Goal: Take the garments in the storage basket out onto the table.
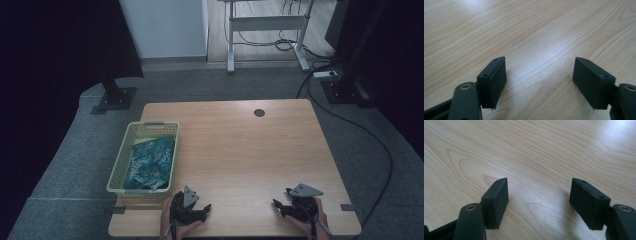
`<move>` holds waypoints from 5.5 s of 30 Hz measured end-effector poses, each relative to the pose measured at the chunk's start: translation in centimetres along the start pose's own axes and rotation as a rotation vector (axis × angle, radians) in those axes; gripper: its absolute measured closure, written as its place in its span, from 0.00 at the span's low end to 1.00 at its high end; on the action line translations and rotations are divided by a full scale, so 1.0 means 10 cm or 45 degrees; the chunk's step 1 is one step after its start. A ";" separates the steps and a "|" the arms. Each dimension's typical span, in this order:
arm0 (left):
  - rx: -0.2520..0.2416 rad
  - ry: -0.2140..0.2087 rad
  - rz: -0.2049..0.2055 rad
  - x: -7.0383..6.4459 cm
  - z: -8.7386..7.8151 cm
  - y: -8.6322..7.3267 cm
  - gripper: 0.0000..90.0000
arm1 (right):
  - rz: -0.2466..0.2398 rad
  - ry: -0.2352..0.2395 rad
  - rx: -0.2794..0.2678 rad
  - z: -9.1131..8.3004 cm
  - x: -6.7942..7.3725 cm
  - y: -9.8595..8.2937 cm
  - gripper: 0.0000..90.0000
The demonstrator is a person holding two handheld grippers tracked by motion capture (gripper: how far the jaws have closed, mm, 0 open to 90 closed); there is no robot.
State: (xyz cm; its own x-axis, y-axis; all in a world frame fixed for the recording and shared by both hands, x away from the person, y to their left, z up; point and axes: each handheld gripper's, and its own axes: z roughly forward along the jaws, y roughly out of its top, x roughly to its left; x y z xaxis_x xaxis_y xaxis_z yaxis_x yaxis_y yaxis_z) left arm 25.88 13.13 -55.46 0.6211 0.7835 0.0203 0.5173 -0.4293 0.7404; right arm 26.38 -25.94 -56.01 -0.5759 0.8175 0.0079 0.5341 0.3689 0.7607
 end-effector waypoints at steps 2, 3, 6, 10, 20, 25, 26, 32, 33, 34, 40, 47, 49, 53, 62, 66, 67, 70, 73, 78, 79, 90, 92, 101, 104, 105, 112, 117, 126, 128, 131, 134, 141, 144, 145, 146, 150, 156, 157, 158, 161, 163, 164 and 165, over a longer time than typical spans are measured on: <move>0.000 0.011 -0.011 0.01 0.00 0.00 0.32 | 0.001 -0.001 0.000 0.00 0.00 0.00 0.35; -0.001 0.011 -0.015 0.01 0.00 0.00 0.32 | 0.003 -0.004 0.000 0.00 0.00 0.00 0.34; -0.006 0.006 -0.025 0.03 0.00 0.00 0.34 | 0.007 -0.007 0.000 0.00 0.00 0.00 0.34; -0.012 0.001 -0.045 0.05 0.00 0.00 0.34 | 0.008 -0.008 0.000 0.01 0.00 0.00 0.34; -0.051 0.018 -0.052 0.03 -0.12 0.08 0.36 | 0.012 -0.013 0.000 0.01 0.00 0.01 0.34; -0.060 0.016 -0.032 0.02 -0.17 0.12 0.36 | 0.011 -0.013 0.000 0.01 0.00 0.01 0.35; -0.066 0.014 -0.031 0.01 -0.19 0.12 0.36 | 0.011 -0.013 0.000 0.01 0.00 0.01 0.35; -0.087 0.004 -0.016 0.00 -0.26 0.16 0.36 | 0.012 -0.015 0.001 0.01 0.00 0.01 0.35; -0.087 0.004 -0.016 0.00 -0.26 0.16 0.36 | 0.012 -0.015 0.001 0.01 0.00 0.01 0.35; -0.088 0.002 -0.019 0.00 -0.26 0.16 0.36 | 0.013 -0.015 0.000 0.01 0.00 0.01 0.35; -0.100 -0.004 -0.012 0.00 -0.30 0.18 0.36 | 0.013 -0.015 0.000 0.01 0.00 0.01 0.35; -0.117 -0.013 -0.012 0.01 -0.35 0.22 0.37 | 0.017 -0.019 0.000 0.01 0.00 0.01 0.35; -0.115 -0.013 -0.001 0.00 -0.36 0.22 0.36 | 0.017 -0.020 0.000 0.01 0.00 0.01 0.35; -0.121 -0.010 -0.002 -0.01 -0.38 0.23 0.36 | 0.020 -0.020 0.000 0.02 0.00 0.02 0.35; -0.134 -0.005 0.001 0.01 -0.44 0.26 0.36 | 0.020 -0.022 0.000 0.02 0.00 0.02 0.35; -0.145 -0.014 -0.001 0.00 -0.45 0.27 0.36 | 0.020 -0.021 0.000 0.02 0.00 0.02 0.35; -0.148 -0.019 -0.003 0.00 -0.45 0.28 0.36 | 0.019 -0.021 0.000 0.02 0.00 0.02 0.35; -0.145 -0.023 0.011 -0.01 -0.47 0.30 0.36 | 0.019 -0.021 0.000 0.02 0.00 0.02 0.35; -0.147 -0.021 0.022 -0.02 -0.49 0.32 0.36 | 0.019 -0.021 0.000 0.02 0.00 0.02 0.35; -0.164 -0.018 0.025 -0.01 -0.54 0.36 0.36 | 0.019 -0.021 0.000 0.02 0.00 0.02 0.35; -0.168 -0.024 0.024 -0.01 -0.54 0.37 0.35 | 0.019 -0.021 0.000 0.02 0.00 0.02 0.35; -0.179 -0.024 0.031 -0.03 -0.59 0.48 0.34 | 0.019 -0.021 0.000 0.02 0.00 0.02 0.35; -0.177 -0.020 0.033 -0.03 -0.59 0.49 0.34 | 0.021 -0.022 0.000 0.02 0.00 0.02 0.35; -0.165 0.010 0.028 0.07 -0.60 0.54 0.34 | 0.021 -0.021 0.000 0.02 0.00 0.02 0.35; -0.167 0.009 0.020 0.11 -0.62 0.55 0.34 | 0.021 -0.022 0.000 0.02 0.00 0.02 0.35; -0.169 0.011 0.020 0.12 -0.63 0.55 0.34 | 0.022 -0.022 0.000 0.02 0.00 0.02 0.35; -0.174 0.024 0.006 0.20 -0.67 0.56 0.34 | 0.023 -0.024 0.000 0.02 0.00 0.02 0.35; -0.174 0.030 -0.004 0.24 -0.67 0.57 0.34 | 0.023 -0.024 0.000 0.02 0.01 0.02 0.35; -0.170 0.041 -0.004 0.30 -0.70 0.60 0.34 | 0.023 -0.024 0.000 0.02 0.01 0.02 0.35; -0.169 0.043 -0.005 0.31 -0.71 0.61 0.34 | 0.024 -0.024 0.000 0.02 0.01 0.02 0.35; -0.168 0.046 -0.008 0.33 -0.71 0.61 0.34 | 0.023 -0.024 0.000 0.02 0.01 0.02 0.35; -0.167 0.046 -0.016 0.36 -0.72 0.61 0.34 | 0.023 -0.024 0.000 0.02 0.01 0.02 0.35; -0.162 0.050 -0.029 0.40 -0.72 0.60 0.34 | 0.023 -0.024 0.000 0.02 0.01 0.02 0.35; -0.159 0.054 -0.033 0.43 -0.73 0.60 0.34 | 0.023 -0.024 0.000 0.02 0.01 0.02 0.35; -0.160 0.055 -0.036 0.43 -0.73 0.60 0.34 | 0.024 -0.024 0.000 0.02 0.01 0.02 0.35; -0.160 0.056 -0.037 0.44 -0.73 0.60 0.34 | 0.023 -0.024 0.000 0.02 0.01 0.02 0.35; -0.156 0.062 -0.040 0.47 -0.73 0.60 0.34 | 0.023 -0.024 0.000 0.02 0.01 0.02 0.35; -0.148 0.070 -0.047 0.51 -0.72 0.59 0.34 | 0.023 -0.024 0.000 0.02 0.01 0.02 0.35; -0.148 0.071 -0.049 0.52 -0.73 0.59 0.34 | 0.023 -0.024 0.000 0.02 0.01 0.02 0.35; -0.145 0.073 -0.048 0.53 -0.73 0.59 0.34 | 0.023 -0.024 0.000 0.02 0.01 0.02 0.35; -0.146 0.079 -0.055 0.56 -0.74 0.58 0.34 | 0.023 -0.024 0.000 0.02 0.01 0.02 0.35; -0.145 0.082 -0.056 0.57 -0.74 0.58 0.34 | 0.023 -0.025 0.000 0.02 0.01 0.02 0.35; -0.145 0.083 -0.057 0.58 -0.74 0.58 0.34 | 0.024 -0.025 0.000 0.02 0.01 0.02 0.35; -0.147 0.085 -0.061 0.59 -0.74 0.58 0.34 | 0.024 -0.026 0.000 0.02 0.01 0.02 0.35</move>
State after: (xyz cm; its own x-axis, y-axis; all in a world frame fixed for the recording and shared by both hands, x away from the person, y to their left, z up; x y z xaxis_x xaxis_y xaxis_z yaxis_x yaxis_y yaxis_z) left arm 28.12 18.59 -46.06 0.5546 0.8318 0.0246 0.4722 -0.3389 0.8137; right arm 26.53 -25.75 -56.00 -0.5530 0.8331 0.0093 0.5447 0.3530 0.7607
